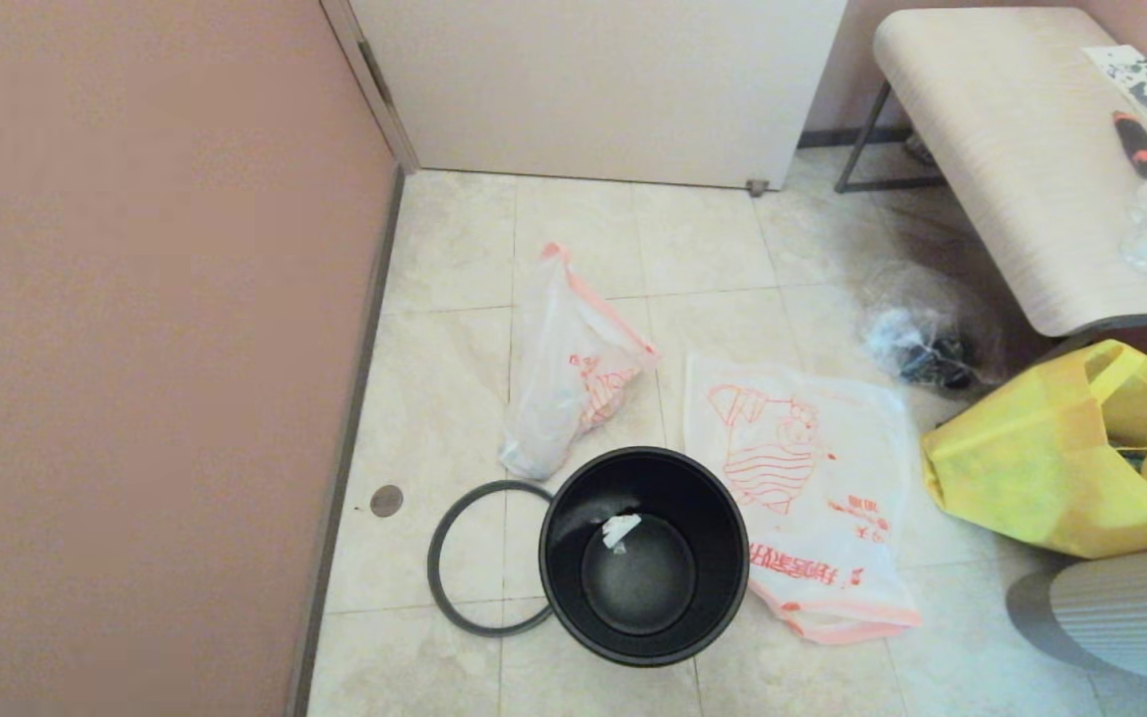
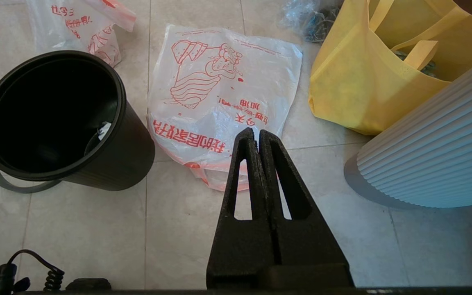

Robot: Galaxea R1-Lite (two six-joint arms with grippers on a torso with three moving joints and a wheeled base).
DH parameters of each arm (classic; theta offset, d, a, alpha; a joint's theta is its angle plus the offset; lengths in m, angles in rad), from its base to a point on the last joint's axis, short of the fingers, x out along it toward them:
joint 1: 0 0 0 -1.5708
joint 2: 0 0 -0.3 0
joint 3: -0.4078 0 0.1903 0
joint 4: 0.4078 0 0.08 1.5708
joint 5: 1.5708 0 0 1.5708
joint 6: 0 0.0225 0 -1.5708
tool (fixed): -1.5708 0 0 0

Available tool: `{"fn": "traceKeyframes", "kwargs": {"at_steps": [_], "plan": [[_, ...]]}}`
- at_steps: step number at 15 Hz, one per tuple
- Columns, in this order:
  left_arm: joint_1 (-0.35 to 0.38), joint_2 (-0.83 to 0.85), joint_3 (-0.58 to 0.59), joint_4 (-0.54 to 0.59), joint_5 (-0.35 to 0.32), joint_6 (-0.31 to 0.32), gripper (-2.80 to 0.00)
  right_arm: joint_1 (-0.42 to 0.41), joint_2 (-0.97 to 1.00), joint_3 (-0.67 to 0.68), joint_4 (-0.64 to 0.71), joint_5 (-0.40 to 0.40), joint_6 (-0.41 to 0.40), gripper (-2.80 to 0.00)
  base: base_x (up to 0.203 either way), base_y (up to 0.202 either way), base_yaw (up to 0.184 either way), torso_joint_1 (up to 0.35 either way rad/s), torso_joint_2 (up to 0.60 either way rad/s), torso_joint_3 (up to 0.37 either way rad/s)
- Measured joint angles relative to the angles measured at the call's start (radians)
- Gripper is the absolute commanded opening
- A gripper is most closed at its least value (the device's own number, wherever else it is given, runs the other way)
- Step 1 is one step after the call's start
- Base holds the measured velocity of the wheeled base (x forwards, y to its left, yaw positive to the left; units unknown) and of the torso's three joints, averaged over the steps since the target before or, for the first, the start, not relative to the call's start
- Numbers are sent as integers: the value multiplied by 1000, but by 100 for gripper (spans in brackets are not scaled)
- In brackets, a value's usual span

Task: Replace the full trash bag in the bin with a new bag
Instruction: Pick up a new trash bag

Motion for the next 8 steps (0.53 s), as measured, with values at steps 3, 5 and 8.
{"fn": "traceKeyframes", "kwargs": {"at_steps": [3, 5, 8], "plan": [[0, 1, 0, 0, 0, 0, -280, 0, 0, 0, 6, 6, -53, -280, 0, 0, 0, 0, 0, 0], [0, 1, 0, 0, 0, 0, -280, -6, 0, -3, 4, 13, -86, -280, 0, 0, 0, 0, 0, 0], [0, 1, 0, 0, 0, 0, -280, -11, 18, -125, 77, -18, -91, -280, 0, 0, 0, 0, 0, 0]]}}
